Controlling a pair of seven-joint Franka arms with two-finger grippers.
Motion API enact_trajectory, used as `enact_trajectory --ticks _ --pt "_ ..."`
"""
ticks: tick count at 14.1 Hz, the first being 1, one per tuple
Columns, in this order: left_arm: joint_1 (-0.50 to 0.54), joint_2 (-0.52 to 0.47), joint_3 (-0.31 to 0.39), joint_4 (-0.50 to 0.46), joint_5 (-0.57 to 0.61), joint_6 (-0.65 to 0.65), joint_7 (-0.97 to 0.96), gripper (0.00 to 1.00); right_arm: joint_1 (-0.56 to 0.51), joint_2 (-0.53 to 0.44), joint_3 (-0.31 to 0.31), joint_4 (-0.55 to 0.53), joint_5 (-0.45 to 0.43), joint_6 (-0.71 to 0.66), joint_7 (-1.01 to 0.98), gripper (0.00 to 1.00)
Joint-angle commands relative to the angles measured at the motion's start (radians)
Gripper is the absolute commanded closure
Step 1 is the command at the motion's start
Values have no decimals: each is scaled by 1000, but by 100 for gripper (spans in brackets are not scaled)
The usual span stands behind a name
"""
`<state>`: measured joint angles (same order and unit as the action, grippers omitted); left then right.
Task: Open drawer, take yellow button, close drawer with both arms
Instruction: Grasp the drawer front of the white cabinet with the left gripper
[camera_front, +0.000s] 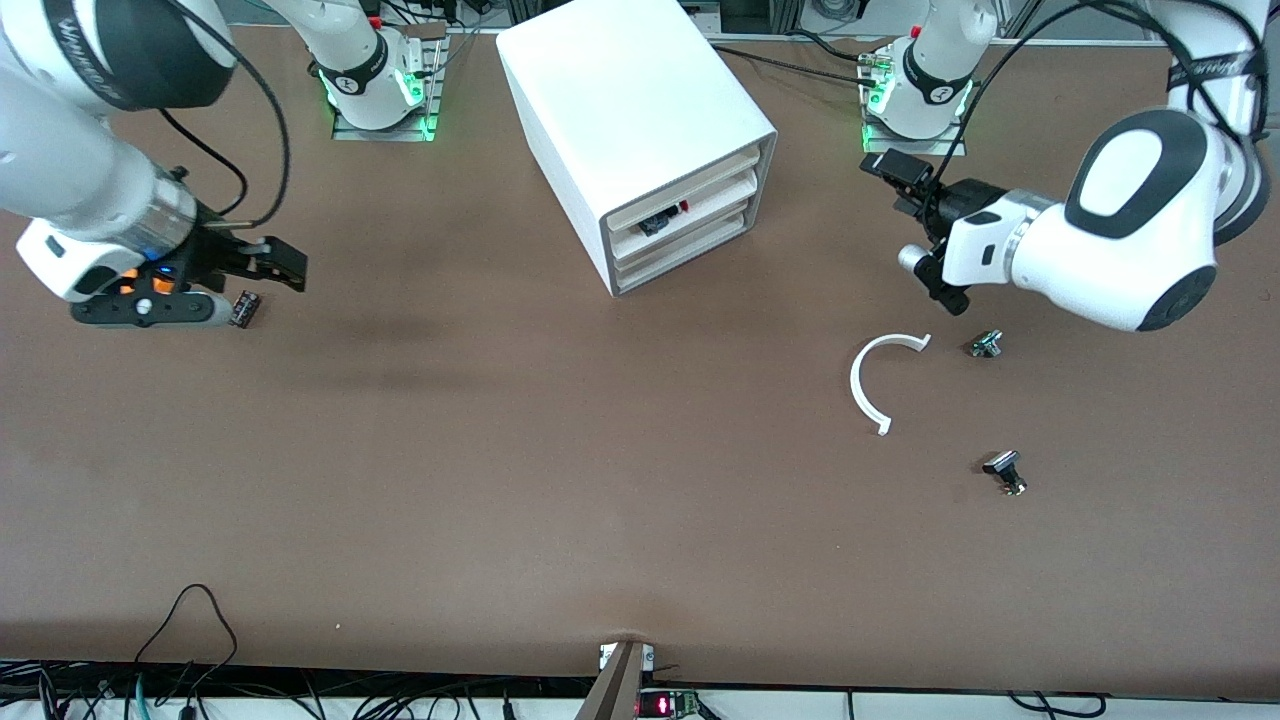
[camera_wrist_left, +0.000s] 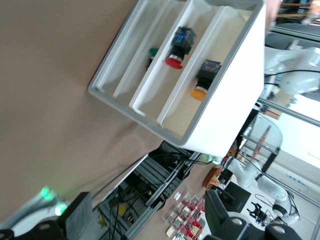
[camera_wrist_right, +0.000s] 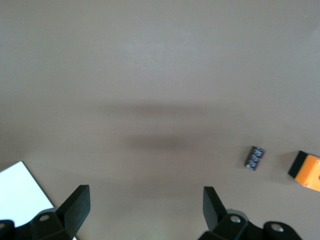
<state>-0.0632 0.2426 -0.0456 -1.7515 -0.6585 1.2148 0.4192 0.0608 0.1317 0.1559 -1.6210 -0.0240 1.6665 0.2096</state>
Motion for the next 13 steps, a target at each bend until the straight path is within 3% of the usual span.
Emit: enact_trajectory --ticks 1,5,8,10,13 --pt "23 -32 0 -152 -102 124 229 3 48 54 -2 76 4 -8 101 0" --pt "8 -42 -3 -319 -282 285 423 8 111 75 -2 92 3 -8 203 0" --pt "16 -49 -92 -422 -378 392 453 20 160 95 -2 124 3 -8 286 0" --pt "14 -46 -135 -493 -515 429 490 23 174 117 -2 153 4 -8 323 0" --pt "16 -55 -201 -511 -518 440 498 37 203 129 -2 168 4 -8 384 0"
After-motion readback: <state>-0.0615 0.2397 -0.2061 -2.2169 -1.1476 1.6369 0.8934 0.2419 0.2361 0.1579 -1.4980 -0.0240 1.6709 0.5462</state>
